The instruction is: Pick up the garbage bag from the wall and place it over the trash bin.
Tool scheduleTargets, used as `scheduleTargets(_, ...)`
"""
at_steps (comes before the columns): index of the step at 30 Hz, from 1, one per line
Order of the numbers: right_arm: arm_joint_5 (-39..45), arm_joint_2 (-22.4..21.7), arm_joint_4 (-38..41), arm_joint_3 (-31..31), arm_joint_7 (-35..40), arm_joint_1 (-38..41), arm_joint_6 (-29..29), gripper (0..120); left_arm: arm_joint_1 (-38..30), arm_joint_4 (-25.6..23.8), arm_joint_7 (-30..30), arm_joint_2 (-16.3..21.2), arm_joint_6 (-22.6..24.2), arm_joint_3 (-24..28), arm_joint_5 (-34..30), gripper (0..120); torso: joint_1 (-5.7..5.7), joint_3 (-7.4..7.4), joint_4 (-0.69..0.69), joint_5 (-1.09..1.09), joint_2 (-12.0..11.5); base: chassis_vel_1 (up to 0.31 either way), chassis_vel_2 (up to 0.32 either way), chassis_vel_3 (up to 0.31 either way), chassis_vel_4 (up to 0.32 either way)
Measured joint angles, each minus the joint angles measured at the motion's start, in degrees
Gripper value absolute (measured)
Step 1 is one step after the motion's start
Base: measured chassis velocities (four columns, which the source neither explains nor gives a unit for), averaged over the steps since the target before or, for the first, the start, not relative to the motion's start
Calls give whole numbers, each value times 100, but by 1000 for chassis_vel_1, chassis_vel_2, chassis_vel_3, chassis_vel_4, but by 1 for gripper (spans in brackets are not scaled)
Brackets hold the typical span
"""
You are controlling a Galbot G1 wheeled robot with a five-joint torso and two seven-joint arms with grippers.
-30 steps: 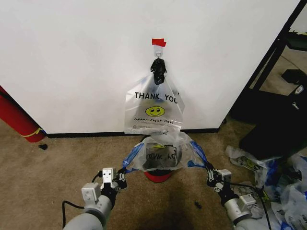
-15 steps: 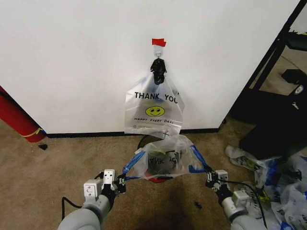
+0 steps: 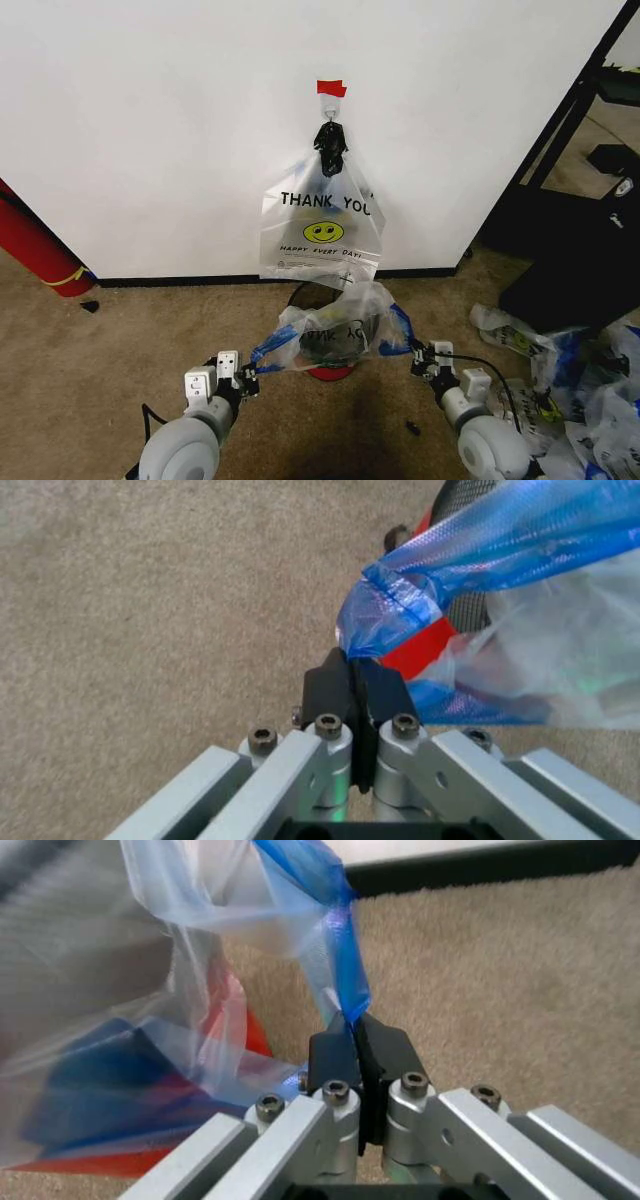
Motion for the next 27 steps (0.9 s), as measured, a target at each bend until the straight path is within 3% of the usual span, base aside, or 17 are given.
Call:
scheduleTargets(13, 319, -64, -983, -473, -76, 1085, -87, 0, -721, 777, 181, -453, -167, 317, 55, 0, 0, 0, 0, -1, 0, 0, 0, 0, 0)
scheduleTargets(27, 159, 39, -1757, -789, -155, 1648, -42, 0, -1041, 1236, 219, -679, -223, 459, 145, 0, 0, 0, 0, -1, 0, 0, 0, 0, 0)
